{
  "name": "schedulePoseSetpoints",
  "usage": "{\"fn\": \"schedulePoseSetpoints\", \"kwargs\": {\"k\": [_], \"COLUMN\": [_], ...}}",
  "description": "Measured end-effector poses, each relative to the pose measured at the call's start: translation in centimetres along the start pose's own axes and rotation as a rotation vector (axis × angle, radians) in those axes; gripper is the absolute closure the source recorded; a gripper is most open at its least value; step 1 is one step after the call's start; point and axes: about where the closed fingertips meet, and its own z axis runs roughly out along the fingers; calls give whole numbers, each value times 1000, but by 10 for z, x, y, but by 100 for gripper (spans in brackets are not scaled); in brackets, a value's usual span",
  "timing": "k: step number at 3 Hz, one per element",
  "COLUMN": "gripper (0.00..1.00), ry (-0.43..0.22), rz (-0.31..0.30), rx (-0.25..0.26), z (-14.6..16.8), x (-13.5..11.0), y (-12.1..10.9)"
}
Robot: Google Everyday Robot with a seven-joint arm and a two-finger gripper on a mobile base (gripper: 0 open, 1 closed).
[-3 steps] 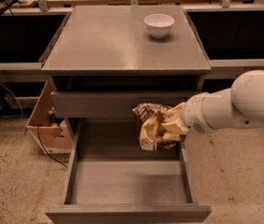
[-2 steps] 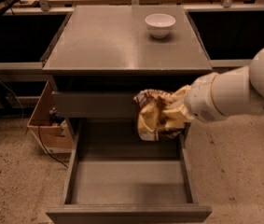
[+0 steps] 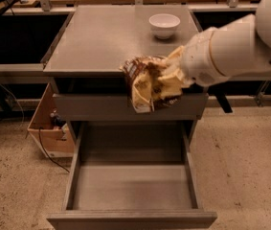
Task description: Pick brown chip bag from middle drawer and place on counter
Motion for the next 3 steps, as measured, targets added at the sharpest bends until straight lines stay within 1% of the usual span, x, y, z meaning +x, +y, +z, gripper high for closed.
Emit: {"fn": "schedulePoseSetpoints", "kwargs": {"k": [1,2,3], "gripper": [100,100,100], "ry": [-71,-131,-176], "rz": [-61,-108,-145], "rx": [28,50,58], "z": [12,51,104], "x": [-36,-62,-70], "y": [-45,-79,-109]}}
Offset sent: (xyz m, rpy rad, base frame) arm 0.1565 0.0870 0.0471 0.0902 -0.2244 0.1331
